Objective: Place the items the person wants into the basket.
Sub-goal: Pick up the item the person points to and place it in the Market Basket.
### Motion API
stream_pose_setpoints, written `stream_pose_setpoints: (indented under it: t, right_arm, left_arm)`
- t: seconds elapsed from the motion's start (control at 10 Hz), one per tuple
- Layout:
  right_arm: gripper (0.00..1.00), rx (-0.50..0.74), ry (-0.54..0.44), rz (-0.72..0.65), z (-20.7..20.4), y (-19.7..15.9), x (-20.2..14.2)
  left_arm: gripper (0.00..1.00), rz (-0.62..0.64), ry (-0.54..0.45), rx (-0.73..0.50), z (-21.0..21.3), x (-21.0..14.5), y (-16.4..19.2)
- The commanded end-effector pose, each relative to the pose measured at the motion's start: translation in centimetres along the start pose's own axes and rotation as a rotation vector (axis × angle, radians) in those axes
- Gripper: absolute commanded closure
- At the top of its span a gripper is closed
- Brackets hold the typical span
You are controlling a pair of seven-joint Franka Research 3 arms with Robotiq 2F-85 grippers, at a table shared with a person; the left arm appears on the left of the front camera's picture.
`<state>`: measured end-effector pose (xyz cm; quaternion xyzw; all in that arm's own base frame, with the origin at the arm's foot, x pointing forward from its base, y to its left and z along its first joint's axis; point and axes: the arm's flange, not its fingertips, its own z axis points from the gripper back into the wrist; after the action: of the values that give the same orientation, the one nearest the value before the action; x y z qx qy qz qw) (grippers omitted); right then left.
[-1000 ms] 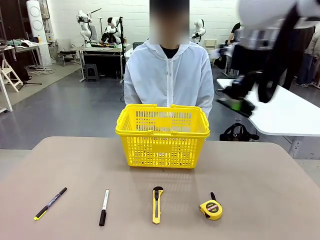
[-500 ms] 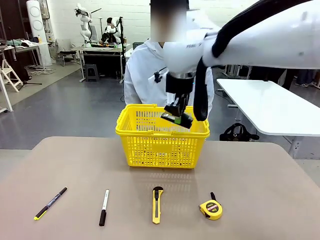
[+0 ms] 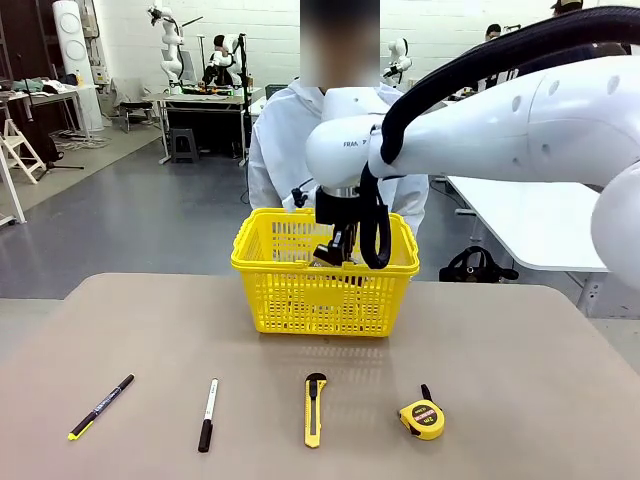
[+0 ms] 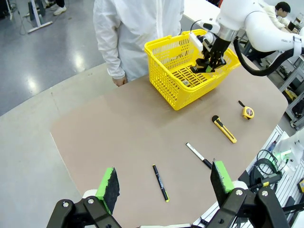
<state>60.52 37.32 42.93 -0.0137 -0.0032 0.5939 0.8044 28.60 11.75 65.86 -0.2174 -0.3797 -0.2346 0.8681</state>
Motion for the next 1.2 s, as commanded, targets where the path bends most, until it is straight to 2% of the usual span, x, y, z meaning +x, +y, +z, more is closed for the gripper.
stream_pose_setpoints:
  t: [0.0, 0.1, 0.2, 0.3, 0.4, 0.5, 0.6, 1.1]
  right_arm:
    - [0.70, 0.020, 0.012, 0.019, 0.06, -1.36, 0.55]
    - [0.70, 0.027, 0.004, 0.018, 0.04, -1.51, 0.56]
    - [0.08, 0.030, 0.002, 0.023, 0.09, -1.59, 0.49]
    - [0.08, 0.038, -0.004, 0.026, 0.06, -1.70, 0.55]
    - [0.00, 0.042, -0.001, 0.029, 0.12, -1.72, 0.50]
    - [0.07, 0.046, 0.001, 0.035, 0.15, -1.67, 0.55]
    - [0.00, 0.046, 0.003, 0.037, 0.17, -1.63, 0.59]
    - [0.00, 0.061, 0.003, 0.033, 0.77, -1.62, 0.34]
  left_arm:
    - [0.00, -0.017, -0.006, -0.008, 0.08, -0.21, 0.14]
    - [0.00, -0.017, -0.006, -0.008, 0.08, -0.21, 0.14]
    - [0.00, -0.017, -0.006, -0.008, 0.08, -0.21, 0.14]
    - [0.00, -0.017, -0.006, -0.008, 0.08, -0.21, 0.14]
    - [0.00, -0.017, -0.006, -0.008, 0.08, -0.21, 0.14]
    - [0.00, -0.017, -0.006, -0.008, 0.08, -0.21, 0.14]
    - [0.00, -0.017, -0.006, -0.008, 0.08, -0.21, 0.14]
    - [0.00, -0.017, -0.006, -0.008, 0.08, -0.21, 0.14]
